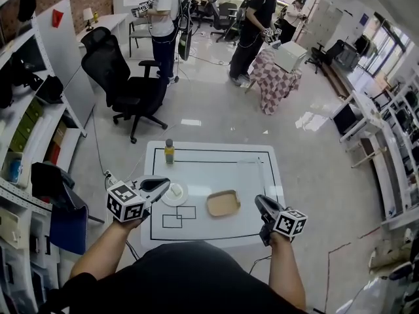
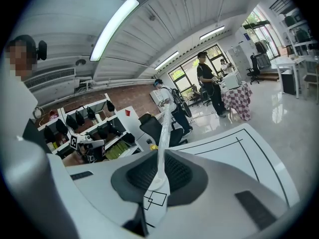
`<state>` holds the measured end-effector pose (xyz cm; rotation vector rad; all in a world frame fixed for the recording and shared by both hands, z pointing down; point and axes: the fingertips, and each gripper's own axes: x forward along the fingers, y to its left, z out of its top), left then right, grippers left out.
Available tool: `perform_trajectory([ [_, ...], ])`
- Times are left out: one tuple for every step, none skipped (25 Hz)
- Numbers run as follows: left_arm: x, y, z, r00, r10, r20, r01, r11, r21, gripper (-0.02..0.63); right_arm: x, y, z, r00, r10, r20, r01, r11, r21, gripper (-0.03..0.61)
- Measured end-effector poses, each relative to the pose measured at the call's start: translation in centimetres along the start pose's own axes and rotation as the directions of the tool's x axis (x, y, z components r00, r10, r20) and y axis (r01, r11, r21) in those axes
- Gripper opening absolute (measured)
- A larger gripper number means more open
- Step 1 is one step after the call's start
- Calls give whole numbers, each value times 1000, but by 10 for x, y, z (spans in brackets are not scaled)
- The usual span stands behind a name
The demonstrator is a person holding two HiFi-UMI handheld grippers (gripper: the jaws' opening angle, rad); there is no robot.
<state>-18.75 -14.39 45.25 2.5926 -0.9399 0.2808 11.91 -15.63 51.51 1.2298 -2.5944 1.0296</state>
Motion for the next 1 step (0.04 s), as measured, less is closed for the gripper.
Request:
perform_trajectory([
  [0,1,-1,1000,0,-4,0,1000,-1,25,-1,0,-1,1000,-3,0,3,1000,1,54],
])
